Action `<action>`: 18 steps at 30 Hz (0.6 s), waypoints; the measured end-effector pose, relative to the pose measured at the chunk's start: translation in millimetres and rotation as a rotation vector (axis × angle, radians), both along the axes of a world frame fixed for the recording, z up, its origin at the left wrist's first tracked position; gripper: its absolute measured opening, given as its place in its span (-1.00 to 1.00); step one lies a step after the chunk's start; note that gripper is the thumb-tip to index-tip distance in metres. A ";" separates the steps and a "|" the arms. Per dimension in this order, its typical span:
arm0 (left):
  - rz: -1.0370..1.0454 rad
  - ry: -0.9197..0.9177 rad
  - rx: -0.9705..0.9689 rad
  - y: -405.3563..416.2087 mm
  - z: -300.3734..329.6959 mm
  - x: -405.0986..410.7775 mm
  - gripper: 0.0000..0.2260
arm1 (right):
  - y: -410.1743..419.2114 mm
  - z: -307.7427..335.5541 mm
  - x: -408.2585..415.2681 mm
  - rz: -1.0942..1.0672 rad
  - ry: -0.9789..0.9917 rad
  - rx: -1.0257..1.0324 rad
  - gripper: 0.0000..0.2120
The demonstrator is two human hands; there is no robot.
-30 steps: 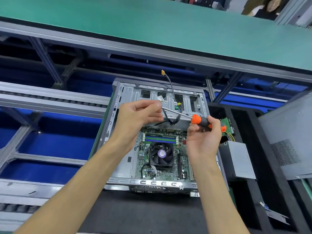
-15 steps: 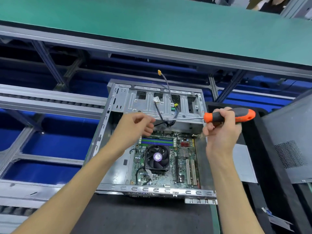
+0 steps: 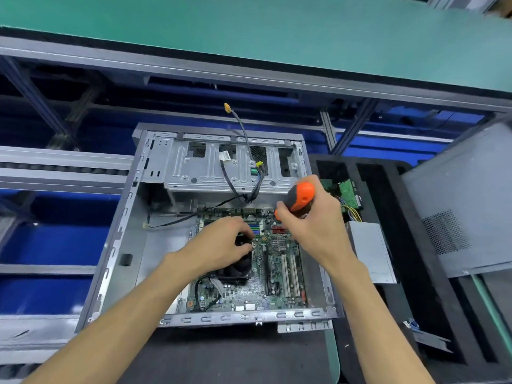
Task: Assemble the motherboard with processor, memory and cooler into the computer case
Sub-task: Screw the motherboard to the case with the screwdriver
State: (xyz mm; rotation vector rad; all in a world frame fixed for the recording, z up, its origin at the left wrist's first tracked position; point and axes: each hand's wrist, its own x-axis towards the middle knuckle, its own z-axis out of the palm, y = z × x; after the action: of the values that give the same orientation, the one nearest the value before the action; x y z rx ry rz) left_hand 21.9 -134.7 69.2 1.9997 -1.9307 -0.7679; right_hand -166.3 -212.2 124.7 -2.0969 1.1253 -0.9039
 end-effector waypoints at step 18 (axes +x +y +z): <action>0.021 0.099 -0.049 1.9 -11.4 4.3 -0.78 | -1.4 -21.5 -2.4 0.004 0.149 0.026 -0.69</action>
State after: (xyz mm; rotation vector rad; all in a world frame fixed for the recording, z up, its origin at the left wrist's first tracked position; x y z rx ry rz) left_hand 26.2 -132.8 57.8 1.9127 -1.8525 -0.7908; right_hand -168.7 -213.6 103.2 -2.1742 1.2010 -0.7370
